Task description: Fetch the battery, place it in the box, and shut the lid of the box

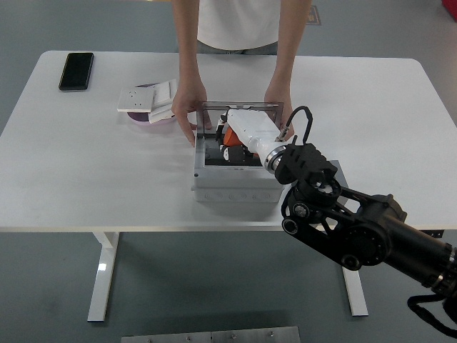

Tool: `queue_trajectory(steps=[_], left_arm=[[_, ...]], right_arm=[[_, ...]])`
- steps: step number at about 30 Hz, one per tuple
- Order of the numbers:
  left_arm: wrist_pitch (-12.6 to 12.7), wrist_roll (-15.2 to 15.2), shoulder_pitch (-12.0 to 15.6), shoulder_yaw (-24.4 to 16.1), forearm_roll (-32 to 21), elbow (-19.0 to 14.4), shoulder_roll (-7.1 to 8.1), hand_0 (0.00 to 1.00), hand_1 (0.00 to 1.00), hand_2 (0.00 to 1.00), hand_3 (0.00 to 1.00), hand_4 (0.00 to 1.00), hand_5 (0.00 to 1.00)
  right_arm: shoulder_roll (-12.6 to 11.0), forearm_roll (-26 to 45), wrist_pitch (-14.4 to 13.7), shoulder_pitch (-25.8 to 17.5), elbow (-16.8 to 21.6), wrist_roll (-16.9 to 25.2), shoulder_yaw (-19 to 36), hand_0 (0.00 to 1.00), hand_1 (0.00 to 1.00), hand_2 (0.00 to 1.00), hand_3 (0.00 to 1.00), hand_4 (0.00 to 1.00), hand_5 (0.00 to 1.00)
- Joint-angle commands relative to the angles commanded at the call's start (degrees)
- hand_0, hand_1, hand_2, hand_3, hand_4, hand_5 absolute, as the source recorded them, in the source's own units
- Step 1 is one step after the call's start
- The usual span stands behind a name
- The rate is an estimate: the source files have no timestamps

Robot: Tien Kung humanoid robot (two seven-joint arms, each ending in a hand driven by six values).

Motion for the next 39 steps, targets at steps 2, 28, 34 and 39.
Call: queue_trajectory(steps=[2, 28, 34, 39], left_arm=[[-0.03, 0.0, 0.01, 0.01, 0.01, 0.0, -0.01, 0.613, 0.74, 0.601, 0.55, 0.385, 0.002], [-0.3, 0.6, -0.63, -0.81, 1.7, -0.03, 0.2, 0.613, 0.74, 0.601, 0.549, 0.386, 0.002], [-0.35, 0.69, -0.8, -0.91, 1.96, -0.03, 0.15, 0.613, 0.739, 0.601, 0.549, 0.386, 0.002], [-0.4, 0.81, -0.79, -0.95, 1.99, -0.04, 0.12, 0.613, 0.739, 0.602, 0.549, 0.387, 0.002]], right_arm=[[0.32, 0.05, -0.3, 0.01, -0.34, 0.24, -0.02, 0.211, 0.238, 0.283, 0.325, 0.361, 0.09], [1.4, 3.55, -5.04, 0.97, -8.14, 4.95, -2.23, 0.209, 0.238, 0.283, 0.325, 0.374, 0.096], [1.74, 4.29, -5.87, 0.6, -9.33, 5.66, -2.57, 0.208, 0.238, 0.283, 0.324, 0.378, 0.098], [1.89, 4.61, -6.36, 0.61, -9.67, 6.04, -2.68, 0.208, 0.239, 0.283, 0.324, 0.381, 0.096]])
